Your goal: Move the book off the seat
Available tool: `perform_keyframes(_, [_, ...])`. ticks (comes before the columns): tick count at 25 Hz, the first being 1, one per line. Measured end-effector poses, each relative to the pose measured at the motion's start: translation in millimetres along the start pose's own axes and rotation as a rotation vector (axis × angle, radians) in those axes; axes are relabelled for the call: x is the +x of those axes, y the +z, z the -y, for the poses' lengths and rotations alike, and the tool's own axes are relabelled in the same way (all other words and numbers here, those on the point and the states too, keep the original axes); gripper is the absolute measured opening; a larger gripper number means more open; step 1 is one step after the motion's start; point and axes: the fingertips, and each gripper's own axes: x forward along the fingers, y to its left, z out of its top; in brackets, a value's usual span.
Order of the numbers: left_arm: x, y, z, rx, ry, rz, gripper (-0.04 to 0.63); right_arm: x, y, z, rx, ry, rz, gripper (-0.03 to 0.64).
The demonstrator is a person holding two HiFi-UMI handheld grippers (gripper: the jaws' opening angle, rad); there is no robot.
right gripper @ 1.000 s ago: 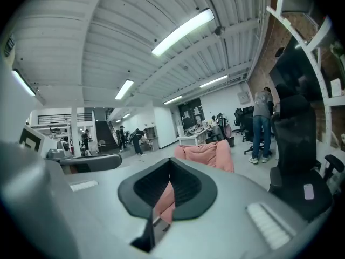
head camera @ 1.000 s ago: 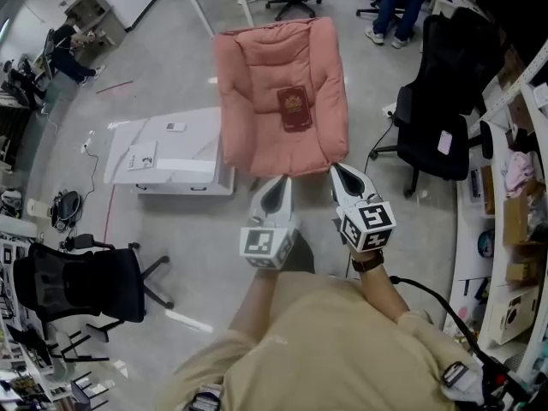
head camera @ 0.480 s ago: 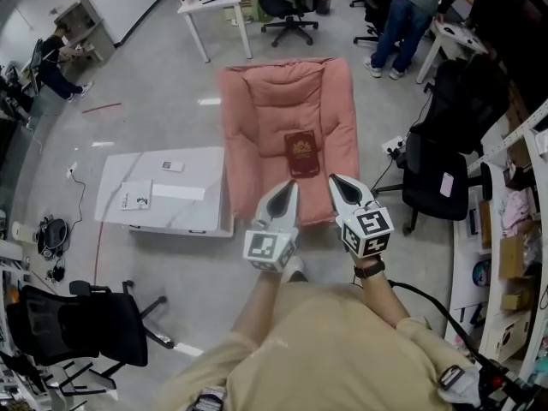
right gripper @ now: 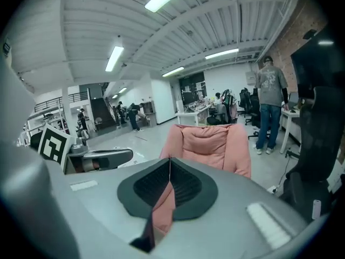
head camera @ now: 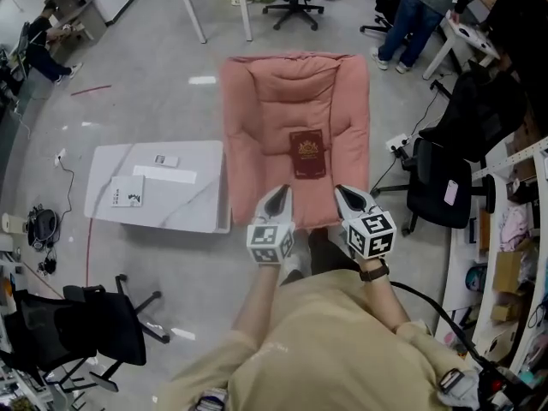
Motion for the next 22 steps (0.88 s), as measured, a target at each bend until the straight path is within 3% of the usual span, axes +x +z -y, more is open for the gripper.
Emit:
perform_keyframes(5, [50.3, -33.4, -39.0, -0.054, 0.030, -0.097, 0.006, 59.9, -18.9, 44.6, 0.049, 0.017, -0.093, 0.009])
perform_keyframes(8, [90.9, -50.4, -60.8, -0.088, 0.043, -0.161, 0.009, 98.9, -34.3, 80.9, 0.089, 0.022, -0.179, 0.044])
perform_keyframes(11, [132.0, -76.0, -79.2, -0.128, 0.049, -0.251, 0.035, 136.1, -61.8, 113.4, 0.145, 0.061, -0.298, 0.100])
perform_keyframes(14, [174.6, -105.4, -97.1, -0.180, 0.039, -0.344, 0.049, 173.2, -93.1, 142.2, 0.226, 0.109, -0.403, 0.109])
perform_keyframes(18, [225.1, -147.1, -126.7, -0.246, 0.052, -0.449, 0.061, 219.4, -132.8, 181.4, 0.278, 0.102, -0.525, 0.148])
perform_keyframes(22, [273.8, -202.9, -156.0, -0.264, 0.072, -0.589, 0.147, 265.9, -171.3, 213.7, 0.348, 0.111, -0.611, 0.202])
